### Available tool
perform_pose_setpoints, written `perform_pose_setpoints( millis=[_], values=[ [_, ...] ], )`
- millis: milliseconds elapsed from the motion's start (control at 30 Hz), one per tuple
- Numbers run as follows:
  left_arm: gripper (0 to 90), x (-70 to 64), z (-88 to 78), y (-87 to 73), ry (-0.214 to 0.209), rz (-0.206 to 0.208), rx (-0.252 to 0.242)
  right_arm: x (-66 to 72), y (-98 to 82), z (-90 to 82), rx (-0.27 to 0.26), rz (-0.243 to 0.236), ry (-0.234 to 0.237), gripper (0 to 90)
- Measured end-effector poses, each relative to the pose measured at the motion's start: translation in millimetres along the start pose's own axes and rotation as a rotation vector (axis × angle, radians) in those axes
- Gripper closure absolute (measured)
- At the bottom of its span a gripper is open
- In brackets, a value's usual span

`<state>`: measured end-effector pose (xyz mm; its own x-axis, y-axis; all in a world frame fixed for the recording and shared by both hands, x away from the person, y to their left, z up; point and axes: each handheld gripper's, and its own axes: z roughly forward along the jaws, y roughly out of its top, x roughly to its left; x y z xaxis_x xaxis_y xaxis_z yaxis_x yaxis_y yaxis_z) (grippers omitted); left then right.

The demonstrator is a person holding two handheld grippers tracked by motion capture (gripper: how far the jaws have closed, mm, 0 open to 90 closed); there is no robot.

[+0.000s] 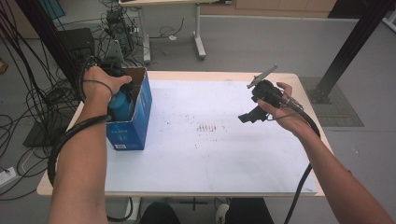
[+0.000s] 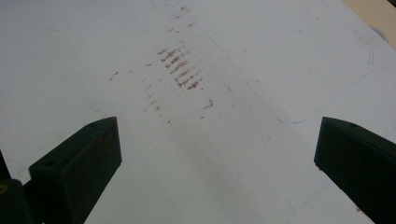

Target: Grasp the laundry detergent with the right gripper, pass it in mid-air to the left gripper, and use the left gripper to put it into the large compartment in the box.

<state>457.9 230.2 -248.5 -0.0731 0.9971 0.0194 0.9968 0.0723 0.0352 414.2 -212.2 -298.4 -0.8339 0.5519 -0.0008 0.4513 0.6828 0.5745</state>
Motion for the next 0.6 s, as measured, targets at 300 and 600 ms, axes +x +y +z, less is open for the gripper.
perform_pose_setpoints(
  millis=[300, 600],
  values=[
    [35.6, -1.6, 15.5, 2.1, -0.006, 0.012, 0.002, -3.4, -2.3, 5.4, 0.000, 0.009, 0.006, 0.7],
    [35.5, -1.7, 31.1, 4.0, -0.010, 0.026, 0.016, -5.3, -5.0, 12.2, 0.010, 0.018, 0.017, 0.7]
  ],
)
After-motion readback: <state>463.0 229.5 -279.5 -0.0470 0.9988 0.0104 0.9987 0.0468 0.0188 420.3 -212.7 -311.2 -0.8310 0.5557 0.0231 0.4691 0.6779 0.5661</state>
